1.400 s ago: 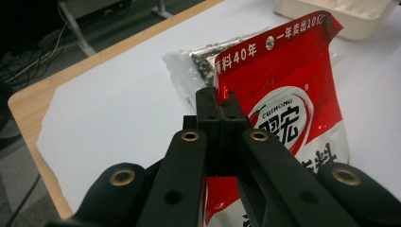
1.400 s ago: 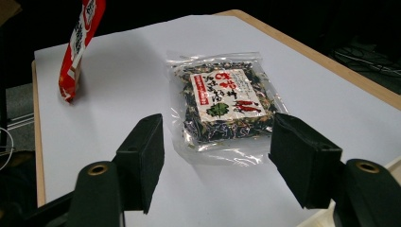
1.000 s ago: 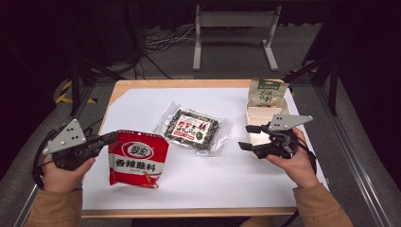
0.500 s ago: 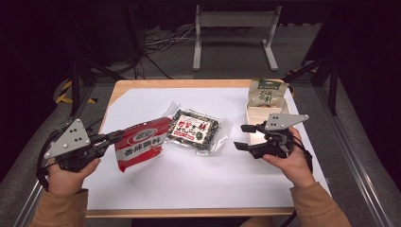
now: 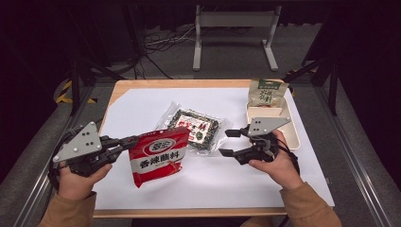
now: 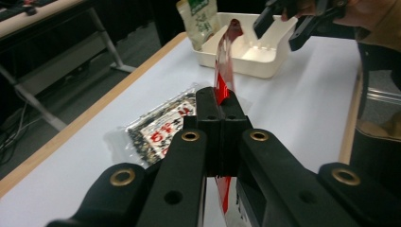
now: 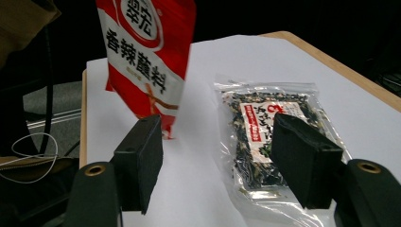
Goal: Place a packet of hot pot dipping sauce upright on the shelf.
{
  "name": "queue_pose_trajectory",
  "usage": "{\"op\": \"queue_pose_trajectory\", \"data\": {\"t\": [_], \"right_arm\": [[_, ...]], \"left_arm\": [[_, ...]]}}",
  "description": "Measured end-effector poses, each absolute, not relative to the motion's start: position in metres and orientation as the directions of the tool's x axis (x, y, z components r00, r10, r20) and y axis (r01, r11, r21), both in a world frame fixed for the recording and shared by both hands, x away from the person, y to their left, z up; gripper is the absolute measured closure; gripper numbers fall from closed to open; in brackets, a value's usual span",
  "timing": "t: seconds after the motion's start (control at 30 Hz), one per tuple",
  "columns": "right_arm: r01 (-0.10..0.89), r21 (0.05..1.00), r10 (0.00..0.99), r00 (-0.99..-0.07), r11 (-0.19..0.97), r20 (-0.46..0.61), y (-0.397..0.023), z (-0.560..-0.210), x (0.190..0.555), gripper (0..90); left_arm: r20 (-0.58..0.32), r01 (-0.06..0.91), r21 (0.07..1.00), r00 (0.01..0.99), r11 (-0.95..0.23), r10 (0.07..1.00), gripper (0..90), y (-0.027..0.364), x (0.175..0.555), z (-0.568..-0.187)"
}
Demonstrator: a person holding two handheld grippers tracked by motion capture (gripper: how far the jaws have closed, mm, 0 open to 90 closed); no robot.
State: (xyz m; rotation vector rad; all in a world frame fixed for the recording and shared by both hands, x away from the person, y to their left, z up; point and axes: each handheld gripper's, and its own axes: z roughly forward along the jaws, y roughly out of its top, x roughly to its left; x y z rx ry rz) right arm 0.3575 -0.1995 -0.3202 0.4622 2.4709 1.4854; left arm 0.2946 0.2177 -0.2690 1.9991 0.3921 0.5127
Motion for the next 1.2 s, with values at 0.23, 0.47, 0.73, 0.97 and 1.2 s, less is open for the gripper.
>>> {"op": "queue_pose_trajectory", "data": {"t": [0.23, 0.47, 0.73, 0.97, 1.2], "right_arm": [[0.142, 0.882, 0.353, -0.935, 0.449, -0.029, -0.186, -0.323, 0.358, 35.2], [0.137, 0.877, 0.326, -0.945, 0.461, -0.023, -0.169, -0.332, 0.359, 35.4], [0.12, 0.882, 0.299, -0.954, 0.455, -0.024, -0.156, -0.338, 0.359, 38.7], [0.104, 0.885, 0.268, -0.963, 0.453, -0.024, -0.148, -0.343, 0.362, 40.3], [0.101, 0.892, 0.236, -0.972, 0.44, -0.007, -0.144, -0.345, 0.364, 47.9]], "left_arm": [[0.178, 0.049, 0.893, 0.873, -0.447, 0.453, 90.0, 0.199, 0.296, -0.269], [0.171, 0.032, 0.902, 0.889, -0.43, 0.425, 90.0, 0.187, 0.297, -0.269], [0.164, 0.018, 0.911, 0.901, -0.413, 0.401, 90.0, 0.176, 0.296, -0.268], [0.165, 0.013, 0.915, 0.9, -0.403, 0.404, 90.0, 0.171, 0.298, -0.269], [0.154, 0.016, 0.925, 0.898, -0.379, 0.412, 90.0, 0.171, 0.3, -0.272]]}}
